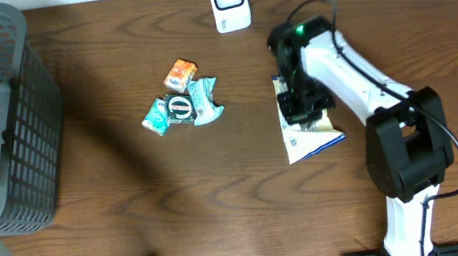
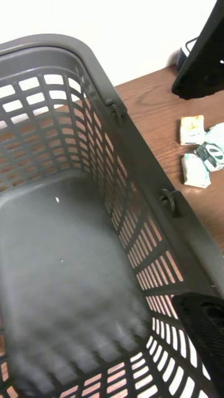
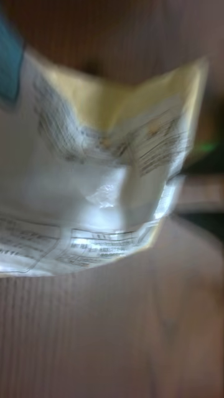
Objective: Scan the item barcode
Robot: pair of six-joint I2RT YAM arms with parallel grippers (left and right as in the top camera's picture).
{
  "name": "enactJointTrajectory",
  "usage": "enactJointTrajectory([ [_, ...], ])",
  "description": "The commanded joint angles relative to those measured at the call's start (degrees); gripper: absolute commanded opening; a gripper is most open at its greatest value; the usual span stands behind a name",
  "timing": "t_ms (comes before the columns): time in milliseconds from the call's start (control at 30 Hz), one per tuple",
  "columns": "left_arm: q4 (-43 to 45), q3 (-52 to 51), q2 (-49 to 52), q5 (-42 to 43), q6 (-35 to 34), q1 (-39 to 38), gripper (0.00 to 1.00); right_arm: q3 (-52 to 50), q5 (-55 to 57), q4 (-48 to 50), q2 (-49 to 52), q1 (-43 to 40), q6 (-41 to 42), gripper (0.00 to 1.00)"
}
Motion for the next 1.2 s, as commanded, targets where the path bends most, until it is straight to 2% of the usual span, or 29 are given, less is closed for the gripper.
enactJointTrajectory([
  [0, -0.1, 0.8, -0.5, -0.3, -0.5, 0.2, 0.98, -4.9, 0.1, 2.2, 0.2, 0.2, 1.5, 0.60],
  [100, -0.1, 0.8, -0.5, -0.3, -0.5, 0.2, 0.97, -6.6, -0.7, 3.3, 0.2, -0.1, 1.9, 0.64],
  [167, -0.1, 0.8, -0.5, -0.3, -0.5, 0.2, 0.98, -6.1, -0.7, 3.0, 0.2, -0.1, 1.8, 0.73],
  [233, -0.1, 0.8, -0.5, -0.3, -0.5, 0.2, 0.98, -3.6, 0.6, -0.6, 0.2, -0.2, 1.8, 0.89],
  [300, -0.1, 0.8, -0.5, -0.3, -0.5, 0.2, 0.97, -0.6, 2.9, -4.2, 0.2, -0.5, 1.8, 0.97],
  [433, -0.1, 0.8, -0.5, -0.3, -0.5, 0.2, 0.98, 8.2, 4.8, -8.6, 0.1, -1.2, 1.3, 0.99],
  [467, -0.1, 0.8, -0.5, -0.3, -0.5, 0.2, 0.98, 10.8, 4.9, -8.5, 0.1, -1.3, 0.7, 0.98],
  [500, -0.1, 0.8, -0.5, -0.3, -0.5, 0.2, 0.98, 11.8, 4.9, -7.9, 0.2, -1.3, 0.7, 0.91],
  [567, -0.1, 0.8, -0.5, -0.3, -0.5, 0.2, 0.98, 12.4, 4.9, -4.8, 0.1, -1.3, 0.7, 0.62],
  [600, -0.1, 0.8, -0.5, -0.3, -0.5, 0.2, 0.98, 12.3, 4.9, -3.6, 0.2, -1.3, 0.7, 0.43],
  [633, -0.1, 0.8, -0.5, -0.3, -0.5, 0.2, 0.98, 12.2, 4.9, -2.2, 0.2, -1.3, 0.8, 0.32],
  [700, -0.1, 0.8, -0.5, -0.3, -0.5, 0.2, 0.98, 10.8, 4.9, 1.7, 0.3, -1.3, 0.8, 0.18],
  [767, -0.1, 0.8, -0.5, -0.3, -0.5, 0.2, 0.98, 9.7, 4.9, 3.8, 0.3, -1.3, 0.8, 0.15],
  [1167, -0.1, 0.8, -0.5, -0.3, -0.5, 0.2, 0.98, -3.6, 5.5, 18.6, 0.3, -3.2, 1.0, 0.18],
])
